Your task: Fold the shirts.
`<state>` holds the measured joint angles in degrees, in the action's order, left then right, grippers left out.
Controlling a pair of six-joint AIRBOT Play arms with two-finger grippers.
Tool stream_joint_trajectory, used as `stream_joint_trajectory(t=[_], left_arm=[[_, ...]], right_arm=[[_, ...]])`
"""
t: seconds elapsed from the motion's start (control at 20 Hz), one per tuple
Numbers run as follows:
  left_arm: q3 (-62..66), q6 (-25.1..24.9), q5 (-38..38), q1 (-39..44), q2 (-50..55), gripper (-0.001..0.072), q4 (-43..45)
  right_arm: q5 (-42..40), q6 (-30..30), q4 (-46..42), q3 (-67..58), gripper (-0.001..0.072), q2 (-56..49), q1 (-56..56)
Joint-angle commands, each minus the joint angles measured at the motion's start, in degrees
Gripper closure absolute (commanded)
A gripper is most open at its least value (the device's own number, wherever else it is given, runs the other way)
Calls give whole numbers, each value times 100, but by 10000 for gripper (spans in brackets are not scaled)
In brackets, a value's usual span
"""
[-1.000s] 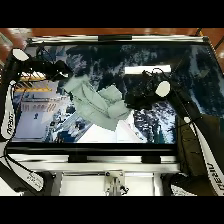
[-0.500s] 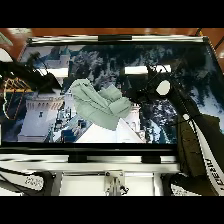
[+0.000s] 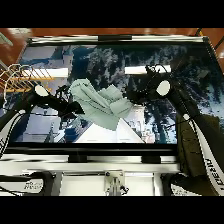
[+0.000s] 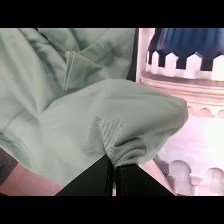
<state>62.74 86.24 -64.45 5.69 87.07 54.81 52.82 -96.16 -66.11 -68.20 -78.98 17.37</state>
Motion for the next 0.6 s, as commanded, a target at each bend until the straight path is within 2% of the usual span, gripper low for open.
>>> stream_joint_trajectory(t=[0.0, 0.15, 0.4, 0.45, 0.5, 0.55], left_arm=[[-227, -4, 450, 146, 24, 111, -109], [-227, -131, 450, 146, 177, 110, -90], [-225, 44, 763, 149, 341, 113, -177], [-223, 46, 859, 146, 341, 168, -199], [-214, 46, 901, 146, 341, 322, -245], [-168, 28, 892, 146, 339, 608, -317]], right_arm=[[125, 48, -94, -4, 647, -2, -4], [83, 48, -90, -4, 647, -2, -4], [74, 59, -94, -4, 647, -2, -4], [55, 92, -103, -4, 647, -2, -7], [-13, 90, -118, -4, 647, -2, -7], [-107, 87, -107, -7, 647, -2, -7]])
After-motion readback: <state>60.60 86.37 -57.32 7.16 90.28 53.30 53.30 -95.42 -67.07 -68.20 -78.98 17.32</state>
